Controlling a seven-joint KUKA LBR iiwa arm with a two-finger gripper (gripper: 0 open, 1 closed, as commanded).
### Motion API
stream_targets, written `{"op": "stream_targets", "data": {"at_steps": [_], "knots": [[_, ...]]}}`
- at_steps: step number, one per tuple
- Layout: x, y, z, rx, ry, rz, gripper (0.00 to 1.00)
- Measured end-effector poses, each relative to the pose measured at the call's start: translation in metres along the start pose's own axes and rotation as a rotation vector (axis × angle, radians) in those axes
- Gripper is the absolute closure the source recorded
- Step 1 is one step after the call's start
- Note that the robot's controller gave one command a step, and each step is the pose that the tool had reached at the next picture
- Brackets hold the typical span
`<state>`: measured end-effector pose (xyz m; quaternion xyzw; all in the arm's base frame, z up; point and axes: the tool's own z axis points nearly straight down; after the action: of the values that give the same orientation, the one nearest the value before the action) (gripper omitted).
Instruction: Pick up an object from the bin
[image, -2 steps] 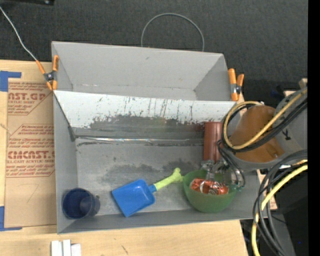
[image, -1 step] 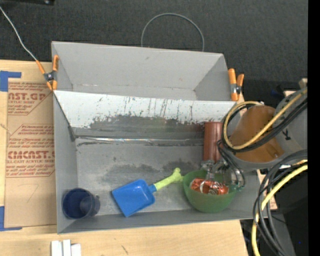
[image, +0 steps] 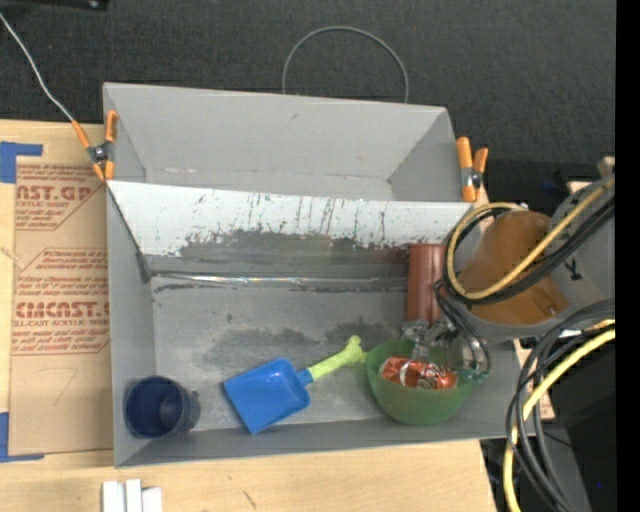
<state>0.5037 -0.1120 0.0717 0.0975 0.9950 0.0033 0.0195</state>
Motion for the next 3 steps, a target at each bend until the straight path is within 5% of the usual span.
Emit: {"op": "stream_targets", "data": {"at_steps": [3], "knots": [[0.0000,0.0000,0.0000,0.000,0.000,0.000,1.00]]}}
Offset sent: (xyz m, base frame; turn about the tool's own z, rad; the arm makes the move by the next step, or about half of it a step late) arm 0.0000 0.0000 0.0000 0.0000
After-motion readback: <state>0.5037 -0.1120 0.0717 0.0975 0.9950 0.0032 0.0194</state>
